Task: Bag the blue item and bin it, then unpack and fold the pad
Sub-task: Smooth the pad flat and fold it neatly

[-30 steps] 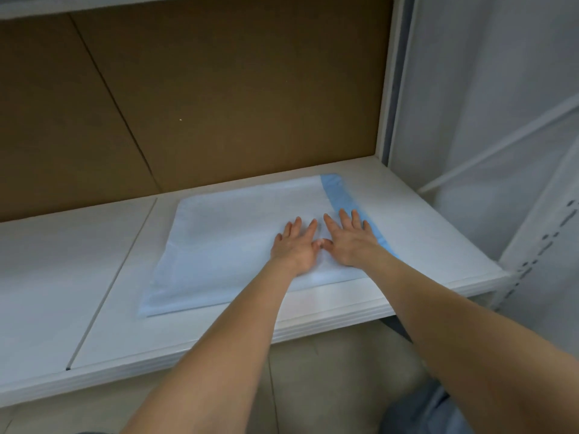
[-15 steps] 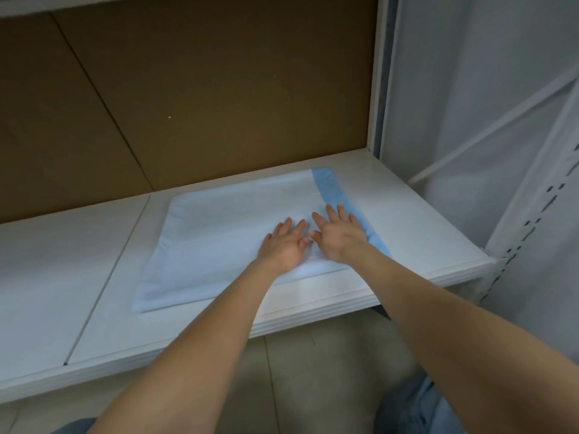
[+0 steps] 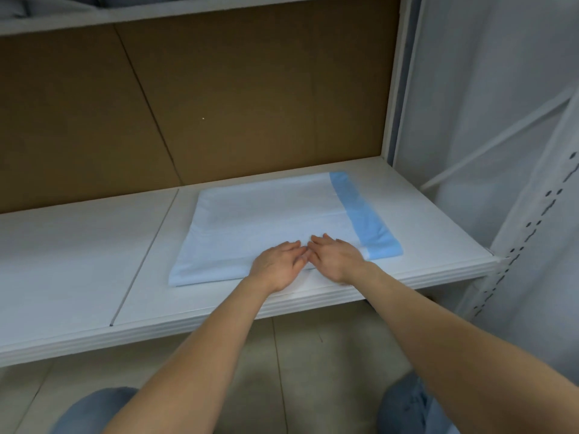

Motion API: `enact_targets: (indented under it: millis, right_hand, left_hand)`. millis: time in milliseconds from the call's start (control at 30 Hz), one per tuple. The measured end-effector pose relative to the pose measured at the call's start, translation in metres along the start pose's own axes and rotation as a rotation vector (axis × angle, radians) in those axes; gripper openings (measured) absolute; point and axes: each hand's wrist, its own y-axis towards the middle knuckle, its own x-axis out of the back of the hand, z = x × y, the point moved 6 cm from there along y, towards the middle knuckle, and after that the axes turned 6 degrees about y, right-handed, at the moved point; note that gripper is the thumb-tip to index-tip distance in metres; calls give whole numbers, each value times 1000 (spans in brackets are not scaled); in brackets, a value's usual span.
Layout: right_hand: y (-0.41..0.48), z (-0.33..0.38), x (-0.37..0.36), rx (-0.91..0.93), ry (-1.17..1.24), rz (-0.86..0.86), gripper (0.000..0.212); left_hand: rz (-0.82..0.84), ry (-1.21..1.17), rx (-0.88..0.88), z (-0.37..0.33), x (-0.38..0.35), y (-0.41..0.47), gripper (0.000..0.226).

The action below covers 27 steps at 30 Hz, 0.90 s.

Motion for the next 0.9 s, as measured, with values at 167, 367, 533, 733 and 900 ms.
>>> enact_targets:
  millis: [167, 367, 533, 733, 900]
  right_hand:
    - [0, 1, -1, -31, -17, 40, 50]
    - [-9, 6, 5, 1, 10, -26, 51]
    - [-10, 3, 4, -3, 12, -54, 42]
    - [-18, -24, 10, -112, -19, -163, 43]
    - [-17, -25, 17, -181, -8, -157, 45]
  left_hand:
    - [-12, -30, 5, 4, -2, -5, 48]
    - [-134, 2, 71, 20, 3, -14, 47]
    - [-145, -69, 105, 32, 3, -21, 42]
    - [-176, -191, 234, 68, 6, -39, 36]
    - [-158, -111, 272, 79, 14, -47, 36]
